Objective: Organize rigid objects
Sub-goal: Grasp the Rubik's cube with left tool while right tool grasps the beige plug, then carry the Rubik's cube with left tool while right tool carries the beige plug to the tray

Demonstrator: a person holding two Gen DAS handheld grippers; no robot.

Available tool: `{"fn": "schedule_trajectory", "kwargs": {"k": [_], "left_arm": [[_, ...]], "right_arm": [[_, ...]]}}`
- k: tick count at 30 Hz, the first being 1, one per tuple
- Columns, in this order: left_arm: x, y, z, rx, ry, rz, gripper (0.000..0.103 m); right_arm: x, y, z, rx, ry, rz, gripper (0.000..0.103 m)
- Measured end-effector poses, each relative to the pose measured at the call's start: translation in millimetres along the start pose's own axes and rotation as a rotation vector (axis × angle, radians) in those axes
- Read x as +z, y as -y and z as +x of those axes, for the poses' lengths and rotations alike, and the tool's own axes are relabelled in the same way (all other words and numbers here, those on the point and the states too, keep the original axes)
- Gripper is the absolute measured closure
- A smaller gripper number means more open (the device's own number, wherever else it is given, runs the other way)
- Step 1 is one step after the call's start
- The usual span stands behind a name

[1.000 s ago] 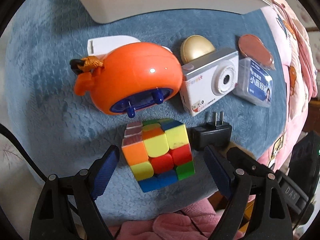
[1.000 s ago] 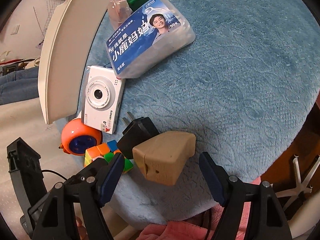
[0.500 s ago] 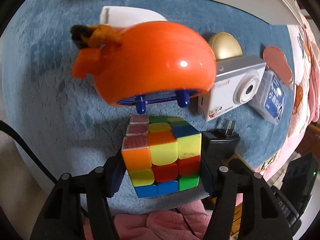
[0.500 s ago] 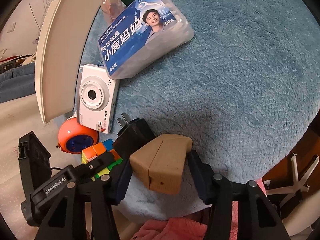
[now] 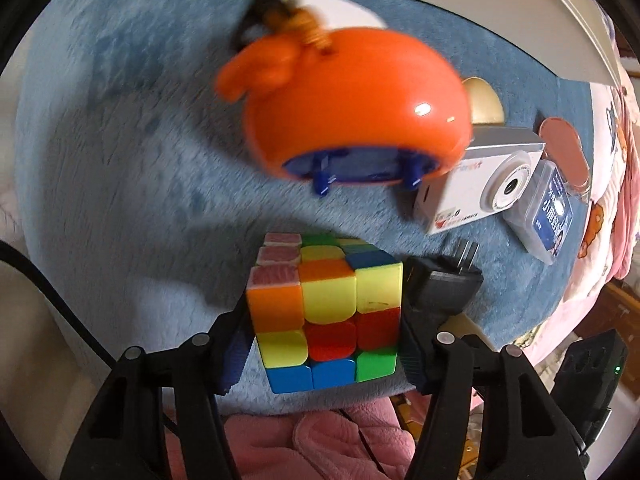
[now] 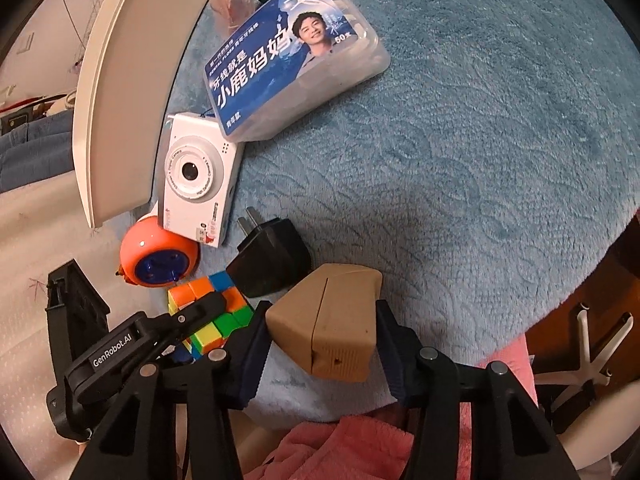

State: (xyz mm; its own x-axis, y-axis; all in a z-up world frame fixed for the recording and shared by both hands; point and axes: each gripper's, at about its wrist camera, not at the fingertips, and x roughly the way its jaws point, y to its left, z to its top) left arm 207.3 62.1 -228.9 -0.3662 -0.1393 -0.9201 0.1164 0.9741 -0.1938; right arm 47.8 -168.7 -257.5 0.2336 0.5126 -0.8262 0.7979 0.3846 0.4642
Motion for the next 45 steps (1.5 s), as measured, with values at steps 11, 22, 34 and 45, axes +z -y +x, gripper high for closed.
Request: {"fn": "schedule_trajectory", "kwargs": {"k": [11, 22, 34, 45], "left_arm": [[-53, -56, -27, -0.071, 0.041, -0.040, 0.038], [-67, -109, -96, -0.116, 0.161, -0.087, 0.038], [-30, -93, -164, -0.130, 0.367, -0.181, 0.038], [22, -60, -204, -0.107, 0.536, -0.172, 0.038]], "right_arm": [[-28, -24, -6, -0.014, 0.003, -0.094, 0.053], [-53, -92, -10, -0.024, 0.017, -0.289, 0.053], [-60, -182, -34, -0.019, 0.039, -0.559, 0.053], [-27, -246, -75, 0.029, 0.129, -0.760, 0.053]]}}
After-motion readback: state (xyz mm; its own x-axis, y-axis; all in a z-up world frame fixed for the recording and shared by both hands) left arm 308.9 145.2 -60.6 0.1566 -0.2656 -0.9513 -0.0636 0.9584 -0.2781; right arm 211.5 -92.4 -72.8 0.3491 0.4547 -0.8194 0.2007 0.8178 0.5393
